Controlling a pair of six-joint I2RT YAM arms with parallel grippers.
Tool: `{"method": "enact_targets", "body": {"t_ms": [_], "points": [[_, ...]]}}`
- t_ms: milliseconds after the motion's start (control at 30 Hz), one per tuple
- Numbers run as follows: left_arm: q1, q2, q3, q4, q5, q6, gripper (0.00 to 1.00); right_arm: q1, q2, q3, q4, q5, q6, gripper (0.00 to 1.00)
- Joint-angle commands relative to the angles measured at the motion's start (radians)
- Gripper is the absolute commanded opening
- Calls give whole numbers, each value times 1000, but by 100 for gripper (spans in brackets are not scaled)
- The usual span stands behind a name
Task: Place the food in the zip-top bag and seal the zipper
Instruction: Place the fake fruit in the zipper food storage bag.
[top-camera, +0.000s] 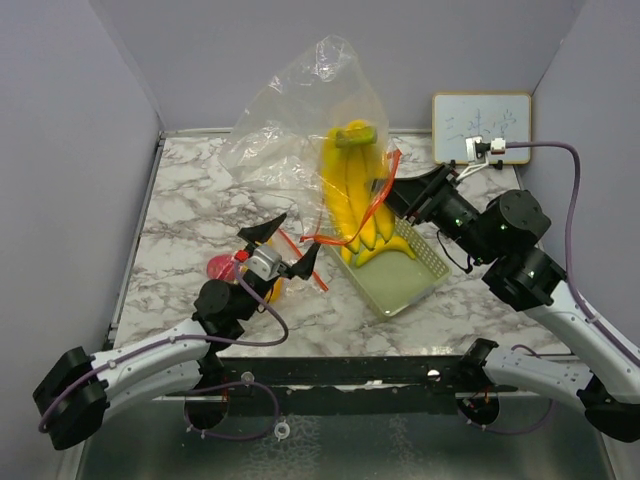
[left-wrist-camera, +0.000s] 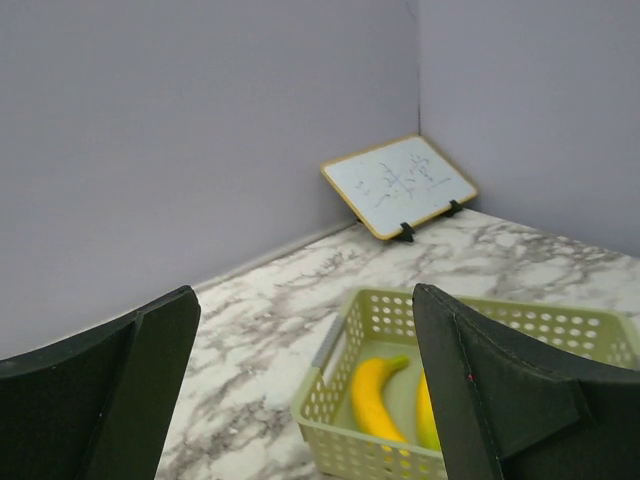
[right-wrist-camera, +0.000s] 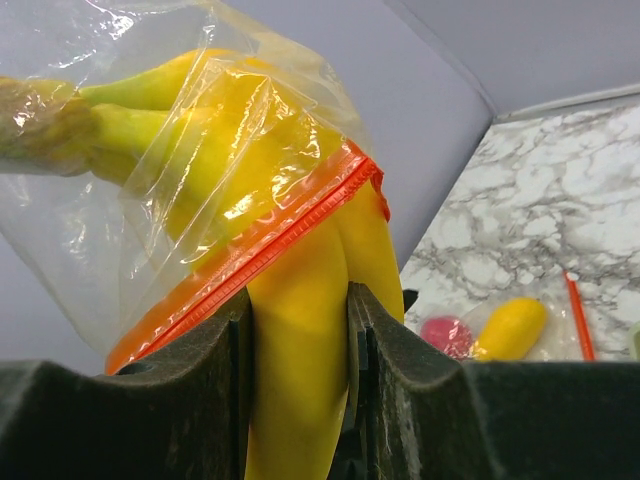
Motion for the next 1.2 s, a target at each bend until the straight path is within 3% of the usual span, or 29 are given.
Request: {"method": "enact_targets", "body": {"t_ms": [0, 233, 333, 467, 700, 967, 1167], "points": [[-2, 171, 80, 456, -33, 215, 88, 6, -4, 8, 15, -88, 110, 2], [-8, 208, 167, 526, 65, 227, 84, 6, -2, -44, 29, -134, 186, 2], [-7, 157, 212, 431, 148, 221, 84, 6, 2, -58, 16, -134, 220, 2], [-7, 107, 275, 222, 359, 164, 84, 6, 16, -74, 40, -149, 261, 2], [-8, 74, 251, 99, 529, 49, 85, 6, 28, -58, 32, -148, 278, 2], [-9, 57, 202, 143, 476, 18, 86, 6, 34, -31, 12, -139, 267, 2], [-9, 111, 207, 187, 431, -3, 78, 6, 54, -49, 45, -164, 289, 2]]}}
